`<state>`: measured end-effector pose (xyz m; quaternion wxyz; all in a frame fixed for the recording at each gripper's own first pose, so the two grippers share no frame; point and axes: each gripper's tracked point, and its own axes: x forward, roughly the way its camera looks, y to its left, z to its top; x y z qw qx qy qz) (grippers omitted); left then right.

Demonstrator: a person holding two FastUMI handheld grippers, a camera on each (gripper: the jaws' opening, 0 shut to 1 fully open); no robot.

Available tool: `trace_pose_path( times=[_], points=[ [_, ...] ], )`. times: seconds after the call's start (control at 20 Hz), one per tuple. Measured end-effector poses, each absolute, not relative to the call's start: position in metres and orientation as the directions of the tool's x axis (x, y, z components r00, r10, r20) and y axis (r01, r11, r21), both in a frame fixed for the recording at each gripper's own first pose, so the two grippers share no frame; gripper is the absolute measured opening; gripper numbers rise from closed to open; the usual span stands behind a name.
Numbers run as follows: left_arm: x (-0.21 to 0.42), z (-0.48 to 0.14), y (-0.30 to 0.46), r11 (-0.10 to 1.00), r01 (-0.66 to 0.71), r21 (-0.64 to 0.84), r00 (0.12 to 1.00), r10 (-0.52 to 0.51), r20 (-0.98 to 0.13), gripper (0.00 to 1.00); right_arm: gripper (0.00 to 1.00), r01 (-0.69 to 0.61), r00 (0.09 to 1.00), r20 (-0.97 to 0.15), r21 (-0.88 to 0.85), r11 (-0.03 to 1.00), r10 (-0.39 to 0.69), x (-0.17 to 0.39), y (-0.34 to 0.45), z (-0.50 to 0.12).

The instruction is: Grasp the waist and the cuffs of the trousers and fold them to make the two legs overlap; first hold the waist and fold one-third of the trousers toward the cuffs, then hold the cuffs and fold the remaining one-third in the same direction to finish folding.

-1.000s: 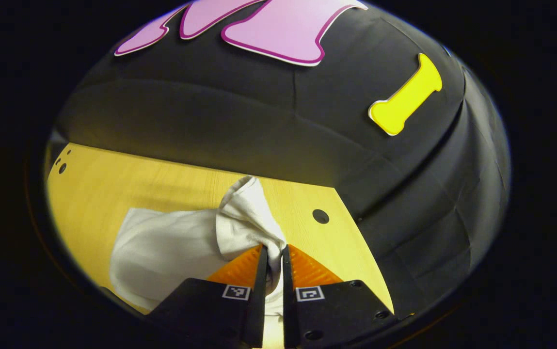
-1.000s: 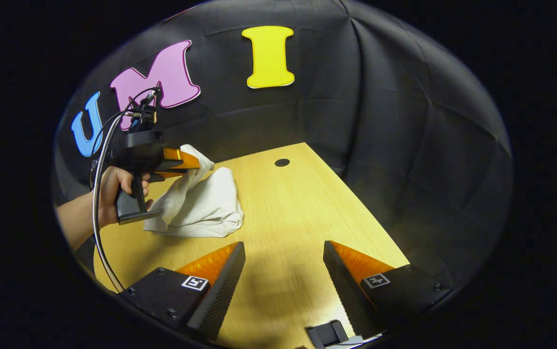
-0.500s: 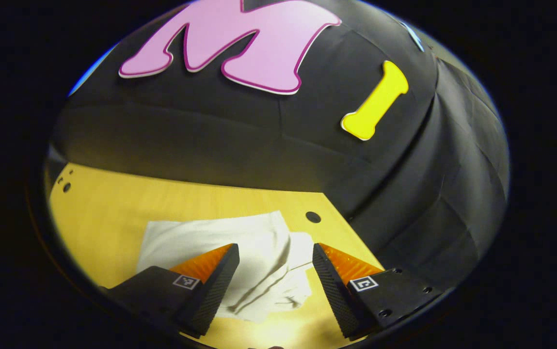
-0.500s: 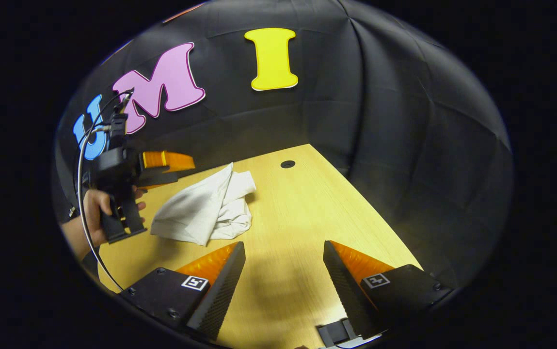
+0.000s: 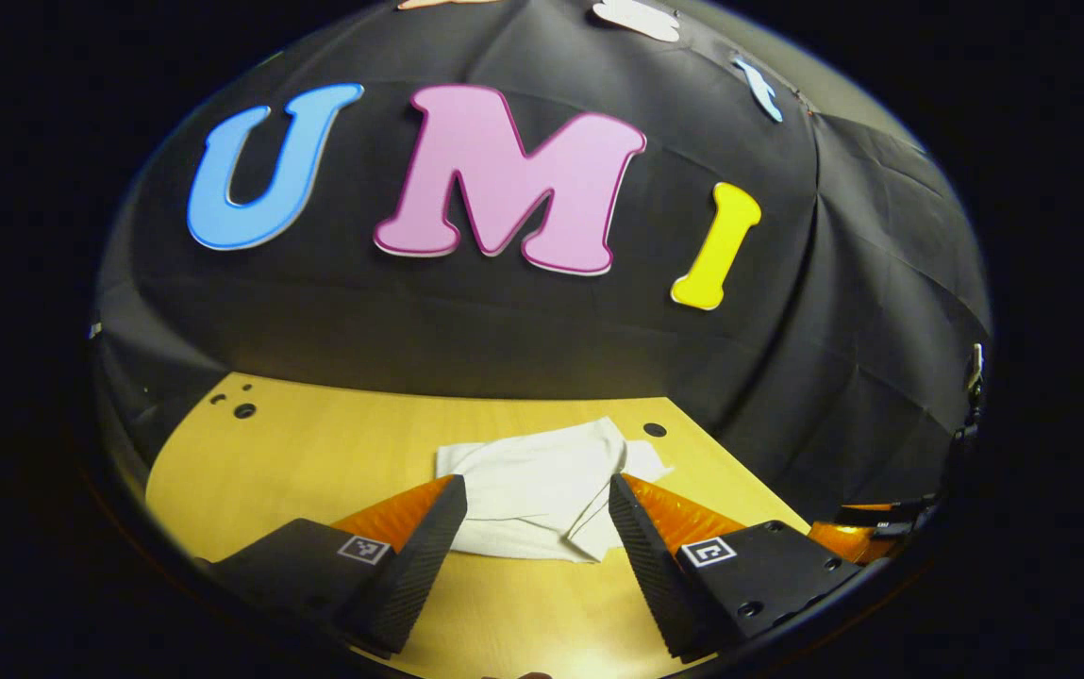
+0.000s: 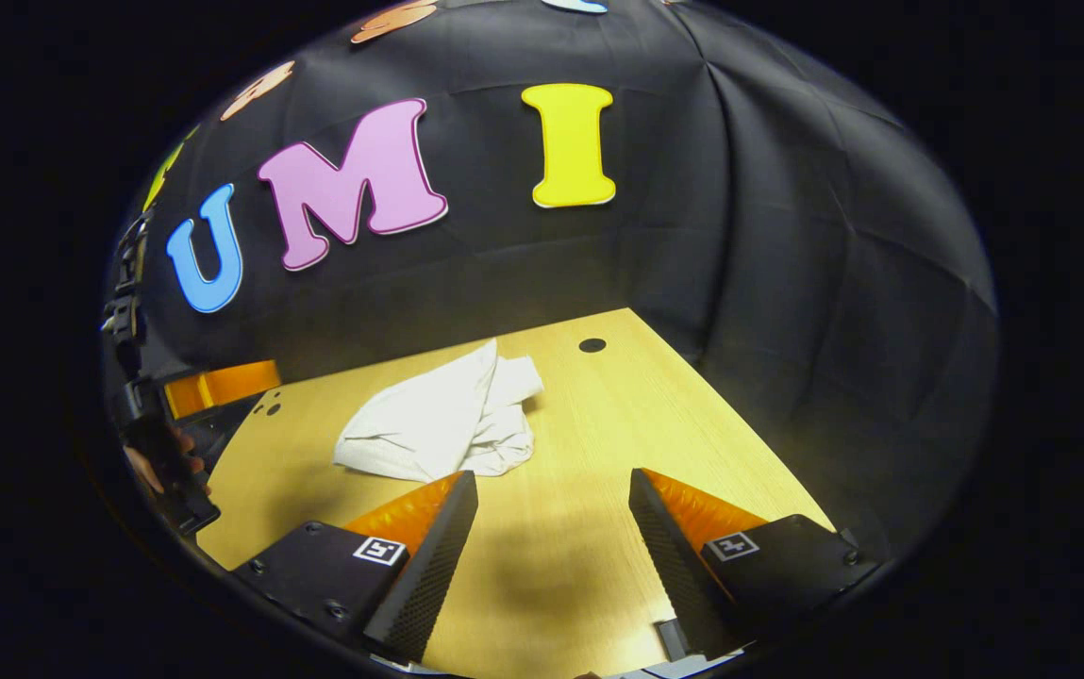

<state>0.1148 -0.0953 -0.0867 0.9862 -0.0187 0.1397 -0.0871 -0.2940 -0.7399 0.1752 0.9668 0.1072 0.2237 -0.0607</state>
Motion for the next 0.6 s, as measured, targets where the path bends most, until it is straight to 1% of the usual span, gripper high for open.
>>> trace_pose_path(
  times=[0.2, 0.3, 0.4, 0.5, 0.6],
  points=[
    [0.044, -0.069, -0.048, 0.996, 0.086, -0.015, 0.974, -0.088, -0.209, 0.96, 0.99, 0.128, 0.915, -0.401, 0.172, 0.977, -0.050, -0.321, -0.713, 0.194],
    [0.014, -0.079, -0.035, 0.997, 0.064, 0.038, 0.980, -0.055, -0.190, 0.96, 0.99, 0.122, 0.920, -0.389, 0.161, 0.979, -0.050, -0.340, -0.699, 0.198],
    [-0.016, -0.100, -0.020, 0.994, 0.036, 0.102, 0.979, -0.014, -0.206, 0.96, 0.99, 0.097, 0.926, -0.375, 0.165, 0.982, -0.029, -0.362, -0.681, 0.202],
    [-0.046, -0.111, -0.018, 0.997, 0.021, 0.079, 0.975, -0.003, -0.221, 0.96, 0.99, 0.073, 0.926, -0.378, 0.154, 0.985, -0.009, -0.383, -0.666, 0.198],
    [-0.070, -0.120, -0.015, 1.000, -0.001, 0.026, 0.970, 0.007, -0.244, 0.96, 0.99, 0.033, 0.927, -0.374, 0.178, 0.983, 0.036, -0.402, -0.647, 0.198]
  ],
)
